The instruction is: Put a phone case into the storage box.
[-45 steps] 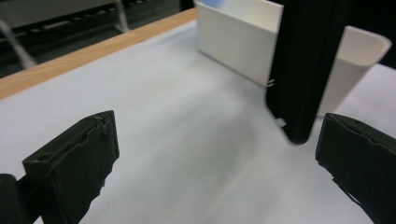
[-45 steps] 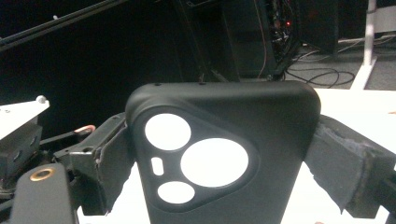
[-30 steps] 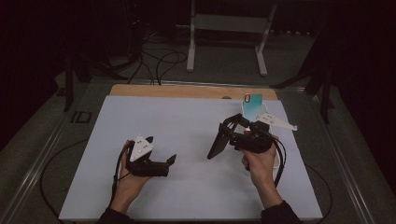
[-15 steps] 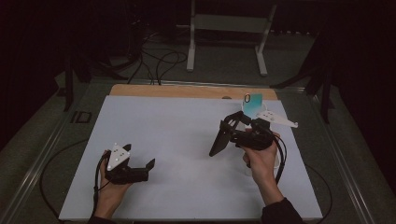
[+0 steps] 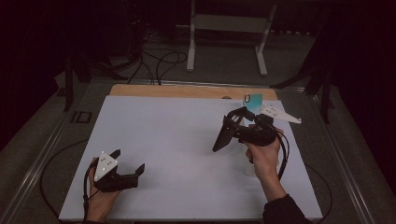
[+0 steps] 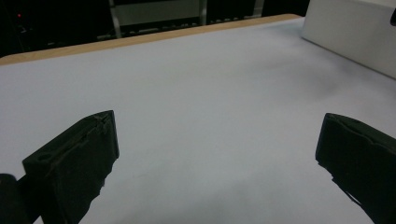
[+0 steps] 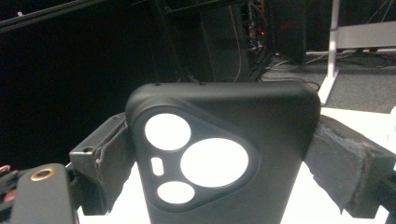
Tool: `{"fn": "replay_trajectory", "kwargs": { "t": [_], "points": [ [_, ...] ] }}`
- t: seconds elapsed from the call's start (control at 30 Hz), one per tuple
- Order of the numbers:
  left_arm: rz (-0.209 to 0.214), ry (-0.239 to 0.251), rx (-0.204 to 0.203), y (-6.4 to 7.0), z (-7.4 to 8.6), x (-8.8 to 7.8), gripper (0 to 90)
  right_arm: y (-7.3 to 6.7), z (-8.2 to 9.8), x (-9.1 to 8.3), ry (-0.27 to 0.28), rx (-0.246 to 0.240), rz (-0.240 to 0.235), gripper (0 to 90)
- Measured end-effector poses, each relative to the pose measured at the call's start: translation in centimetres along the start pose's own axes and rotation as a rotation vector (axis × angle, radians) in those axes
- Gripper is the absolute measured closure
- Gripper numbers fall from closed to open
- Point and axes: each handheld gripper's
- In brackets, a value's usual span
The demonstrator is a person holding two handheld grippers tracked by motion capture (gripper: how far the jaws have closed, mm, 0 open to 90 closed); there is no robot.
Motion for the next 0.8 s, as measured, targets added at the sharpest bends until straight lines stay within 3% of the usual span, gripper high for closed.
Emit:
{"fn": "replay_trajectory", "kwargs": {
  "t": [0.33, 0.8],
  "points": [
    [-0.030, 0.021, -0.001, -0.1, 0.3, -0.3, 0.9, 0.6, -1.4, -0.2, 0.007, -0.013, 0.037, 13.8],
    [-0.031, 0.018, -0.034, -0.5, 0.5, -0.3, 0.4, 2.2, -3.1, 0.0, 0.014, 0.002, 0.104, 13.8]
  ]
}}
Point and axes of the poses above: each handheld gripper's, and its own axes: x roughly forward along the jaws, z roughly out of its underside, y roughly to its right, and after that the axes turned 14 degrees about -y, right-handed
